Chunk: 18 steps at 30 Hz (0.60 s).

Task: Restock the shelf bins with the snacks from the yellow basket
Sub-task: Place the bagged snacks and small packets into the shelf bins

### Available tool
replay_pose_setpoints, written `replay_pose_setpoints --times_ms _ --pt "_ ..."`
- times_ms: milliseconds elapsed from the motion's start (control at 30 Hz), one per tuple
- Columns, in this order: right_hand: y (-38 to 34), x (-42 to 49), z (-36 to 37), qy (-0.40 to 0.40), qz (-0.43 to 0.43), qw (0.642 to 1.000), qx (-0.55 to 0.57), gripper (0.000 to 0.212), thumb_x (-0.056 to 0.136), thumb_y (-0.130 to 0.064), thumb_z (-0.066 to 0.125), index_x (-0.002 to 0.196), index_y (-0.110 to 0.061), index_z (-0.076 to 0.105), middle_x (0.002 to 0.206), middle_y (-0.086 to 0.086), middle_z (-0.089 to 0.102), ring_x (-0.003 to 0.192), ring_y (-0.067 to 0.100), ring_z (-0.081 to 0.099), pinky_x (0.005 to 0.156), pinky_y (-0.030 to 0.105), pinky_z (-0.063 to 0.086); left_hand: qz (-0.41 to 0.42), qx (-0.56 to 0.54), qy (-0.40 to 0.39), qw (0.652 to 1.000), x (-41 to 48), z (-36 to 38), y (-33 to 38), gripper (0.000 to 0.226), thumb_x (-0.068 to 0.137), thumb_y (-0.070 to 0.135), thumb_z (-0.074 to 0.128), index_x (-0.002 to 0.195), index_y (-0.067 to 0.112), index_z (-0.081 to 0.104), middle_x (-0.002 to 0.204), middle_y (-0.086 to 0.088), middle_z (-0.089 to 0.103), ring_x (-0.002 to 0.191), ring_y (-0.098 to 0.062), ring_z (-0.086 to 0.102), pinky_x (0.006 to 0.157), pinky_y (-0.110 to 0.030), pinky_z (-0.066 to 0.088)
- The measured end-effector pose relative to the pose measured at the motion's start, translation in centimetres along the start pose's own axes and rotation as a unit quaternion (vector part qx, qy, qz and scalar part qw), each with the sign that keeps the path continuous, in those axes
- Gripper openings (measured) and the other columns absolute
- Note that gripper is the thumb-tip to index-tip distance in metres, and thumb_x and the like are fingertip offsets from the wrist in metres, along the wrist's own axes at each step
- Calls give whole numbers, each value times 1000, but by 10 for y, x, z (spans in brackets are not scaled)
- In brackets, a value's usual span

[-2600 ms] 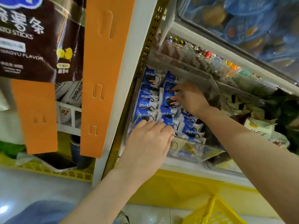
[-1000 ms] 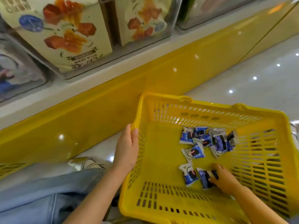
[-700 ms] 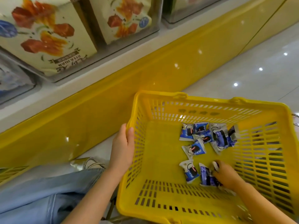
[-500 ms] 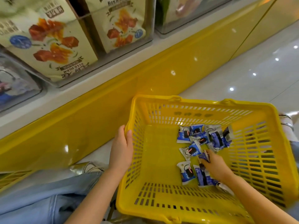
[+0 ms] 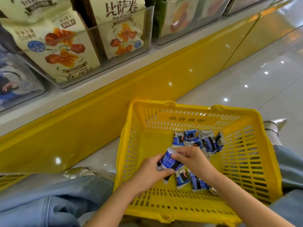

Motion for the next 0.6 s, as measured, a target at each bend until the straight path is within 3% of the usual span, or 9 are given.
replay_pose_setpoints --times_ms 67,133,200,333,500,600 --pt "21 3 -11 15 34 998 54 18 92 -23 53 93 -19 70 76 -10 72 67 3 66 61 8 46 -9 2 9 1000 2 -4 -6 26 78 21 73 100 27 61 89 16 65 72 14 59 64 -7 46" --pt "60 10 -36 86 80 991 57 18 95 -16 50 101 -15 67 91 -3 73 88 13 68 70 15 51 -21 4 17 1000 5 -7 -14 23 78 22 73 96 29 60 92 15 65 76 13 59 66 -6 45" --pt "106 13 -62 126 143 980 -55 17 94 -12 52 108 -13 62 104 1 68 100 17 63 81 19 49 -29 -3 34 999 9 -11 -20 22 80 21 71 95 32 58 94 17 64 80 14 59 68 -5 45" --pt "196 0 -86 55 291 926 -235 44 92 -12 56 134 -10 43 134 8 52 120 23 51 99 32 42 -39 -25 51 998 16 -11 -27 23 82 19 68 91 37 55 92 23 62 80 19 58 66 -3 42" --pt "240 -16 -69 -22 355 911 -210 69 82 -19 70 137 -9 32 134 13 49 117 25 52 97 33 46 -63 -35 57 996 25 -9 -37 25 84 20 66 95 38 54 97 21 62 86 14 59 71 -4 43" --pt "240 -9 -60 -10 361 910 -203 65 81 -24 71 133 -8 34 125 11 54 99 16 55 73 20 49 -71 -44 62 995 27 -10 -39 23 85 20 65 95 38 54 96 22 63 84 14 60 67 -4 43"
Point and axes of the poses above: each hand's wrist, its own x-axis towards the middle knuckle, its own z-axis out of the palm, y = z × x, the point moved 7 cm from there along x, towards the middle knuckle
